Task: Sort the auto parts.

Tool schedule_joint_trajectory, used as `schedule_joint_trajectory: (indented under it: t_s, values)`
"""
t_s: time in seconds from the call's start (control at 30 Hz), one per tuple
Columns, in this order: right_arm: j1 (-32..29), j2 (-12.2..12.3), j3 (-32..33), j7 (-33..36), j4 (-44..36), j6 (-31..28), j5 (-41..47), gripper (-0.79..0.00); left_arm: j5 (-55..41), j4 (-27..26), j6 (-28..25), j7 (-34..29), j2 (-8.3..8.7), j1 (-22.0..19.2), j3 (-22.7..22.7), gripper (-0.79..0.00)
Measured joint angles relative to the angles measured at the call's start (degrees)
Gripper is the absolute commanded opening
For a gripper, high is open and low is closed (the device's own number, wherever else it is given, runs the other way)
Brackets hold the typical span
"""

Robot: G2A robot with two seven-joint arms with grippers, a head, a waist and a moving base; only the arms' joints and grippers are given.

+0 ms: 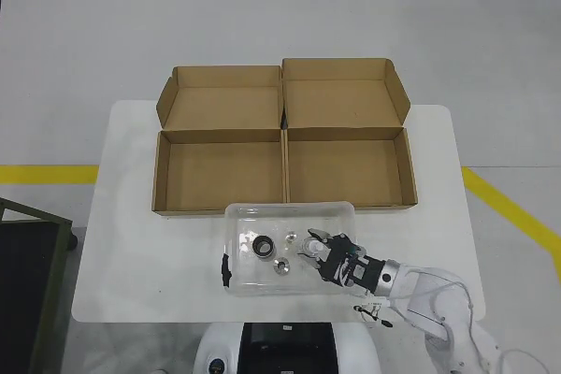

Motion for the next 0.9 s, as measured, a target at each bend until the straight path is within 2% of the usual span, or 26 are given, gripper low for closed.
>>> schedule_joint_trajectory:
  t_s: [0.23,0.4,0.57,0.9]
  values:
    - [0.41,-0.17,0.03,-6.32,-0.13,0.98,10.85,-0.785,0.0,0.0,0.0,0.0,0.0,0.0,0.0,0.0]
    - [0.99,-0.77,-1.3,-10.65,3.24,5.48,22.23,-0.785,0.0,0.0,0.0,0.0,0.0,0.0,0.0,0.0]
    - [3.05,-1.3,-2.85,-13.16,5.27,7.15,32.8,-0.785,0.0,0.0,0.0,0.0,0.0,0.0,0.0,0.0]
    - [3.4,-1.79,-2.17,-19.04,3.03,10.38,38.32,-0.785,0.0,0.0,0.0,0.0,0.0,0.0,0.0,0.0]
